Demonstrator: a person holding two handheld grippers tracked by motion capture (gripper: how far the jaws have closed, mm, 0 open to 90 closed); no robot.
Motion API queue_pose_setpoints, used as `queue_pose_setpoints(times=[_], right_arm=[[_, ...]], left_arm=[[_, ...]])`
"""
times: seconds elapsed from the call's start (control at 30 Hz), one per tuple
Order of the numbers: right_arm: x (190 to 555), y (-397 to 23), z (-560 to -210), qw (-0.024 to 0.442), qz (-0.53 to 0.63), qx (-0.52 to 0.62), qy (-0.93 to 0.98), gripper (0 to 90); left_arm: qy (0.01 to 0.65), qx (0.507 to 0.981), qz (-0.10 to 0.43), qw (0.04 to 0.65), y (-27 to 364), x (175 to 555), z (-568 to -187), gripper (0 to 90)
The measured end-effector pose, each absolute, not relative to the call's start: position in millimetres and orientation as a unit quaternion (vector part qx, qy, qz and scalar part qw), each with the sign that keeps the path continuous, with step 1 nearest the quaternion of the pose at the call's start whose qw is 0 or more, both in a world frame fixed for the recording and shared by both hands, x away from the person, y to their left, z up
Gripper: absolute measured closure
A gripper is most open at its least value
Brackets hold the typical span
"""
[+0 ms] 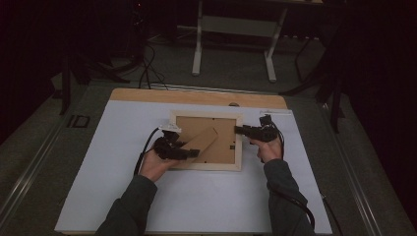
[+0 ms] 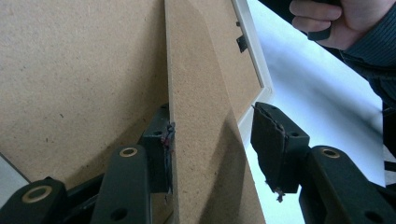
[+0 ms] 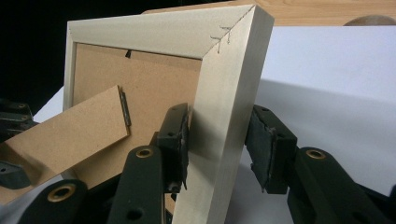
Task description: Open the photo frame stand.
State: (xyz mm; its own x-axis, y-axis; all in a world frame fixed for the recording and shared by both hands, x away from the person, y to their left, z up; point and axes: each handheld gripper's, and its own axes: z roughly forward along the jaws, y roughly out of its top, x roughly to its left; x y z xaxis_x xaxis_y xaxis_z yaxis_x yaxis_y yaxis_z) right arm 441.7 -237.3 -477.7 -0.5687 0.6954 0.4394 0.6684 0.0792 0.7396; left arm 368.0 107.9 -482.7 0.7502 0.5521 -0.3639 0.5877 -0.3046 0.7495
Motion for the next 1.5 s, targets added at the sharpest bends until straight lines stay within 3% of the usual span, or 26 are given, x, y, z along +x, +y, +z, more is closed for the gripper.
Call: queue_pose_setpoints(times=[0.77, 1.5], right_arm=[[437.4, -234.7, -470.0, 0.032, 0.497, 0.451, 0.74, 60.4], [432.8, -236.3, -445.5, 0.095, 0.503, 0.434, 0.741, 62.5]], left_arm=[[0.358, 0.818, -0.022, 0.451, 107.1, 370.3, -478.1, 66.6], [0.345, 0.833, 0.023, 0.432, 95.7, 378.0, -465.8, 72.3]])
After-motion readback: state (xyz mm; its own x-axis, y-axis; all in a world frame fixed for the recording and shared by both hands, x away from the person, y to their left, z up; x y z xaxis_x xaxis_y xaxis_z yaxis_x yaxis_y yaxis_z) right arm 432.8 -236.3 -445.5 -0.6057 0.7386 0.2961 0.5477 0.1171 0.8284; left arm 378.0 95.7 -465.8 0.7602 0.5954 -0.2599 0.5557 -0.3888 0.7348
